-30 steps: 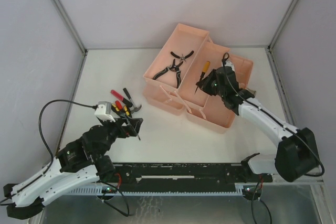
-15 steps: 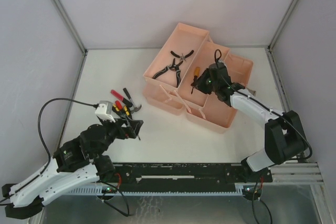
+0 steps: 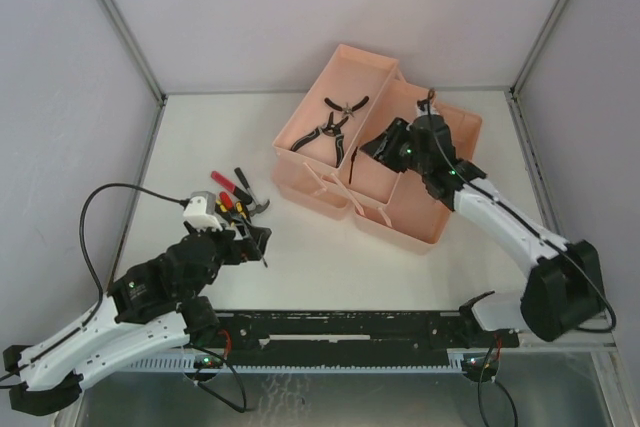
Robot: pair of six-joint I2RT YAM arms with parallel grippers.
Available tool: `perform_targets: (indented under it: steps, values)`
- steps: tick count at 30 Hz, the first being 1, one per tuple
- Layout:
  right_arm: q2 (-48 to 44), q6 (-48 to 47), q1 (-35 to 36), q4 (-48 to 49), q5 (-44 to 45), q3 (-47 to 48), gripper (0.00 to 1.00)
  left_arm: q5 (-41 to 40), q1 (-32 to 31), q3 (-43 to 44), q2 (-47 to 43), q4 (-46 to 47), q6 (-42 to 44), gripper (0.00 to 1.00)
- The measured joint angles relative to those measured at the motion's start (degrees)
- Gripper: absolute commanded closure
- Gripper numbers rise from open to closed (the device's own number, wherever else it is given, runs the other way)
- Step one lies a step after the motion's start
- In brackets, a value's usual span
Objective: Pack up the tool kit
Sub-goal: Place the screwdriver in the toolbox, then pick up the screwdriver from the center of the board.
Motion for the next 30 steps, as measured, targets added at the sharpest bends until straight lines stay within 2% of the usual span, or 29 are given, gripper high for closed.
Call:
perform_targets:
  steps: [6,9,18,24,30]
  values:
    - [-16.8,-0.5,0.0,1.5,3.7,-7.3,0.53,-4.5,0.3,0.0,0.0,-1.5,-3.7,0.0]
    - [-25.1,-0.5,0.0,2.6,5.4,-13.3,0.48,-5.3,2.5,0.0,1.8,-2.6,-4.4,0.0]
    - [-42.9,-1.7,0.5,1.3,4.0,-28.1,0.22,1.0,19.8,-0.1,12.7,-2.6,-3.5,0.0]
    - [-50.9,-5.3,0.0,-0.3,3.3,-28.6,0.17,8.0,34.0,-0.6,16.4,-0.2,-1.1,0.0]
    - [-57.0,-8.2,0.0,-2.3,4.3,-28.6,0.16,13.9,41.9,-2.2,20.3,4.4,0.4,0.03]
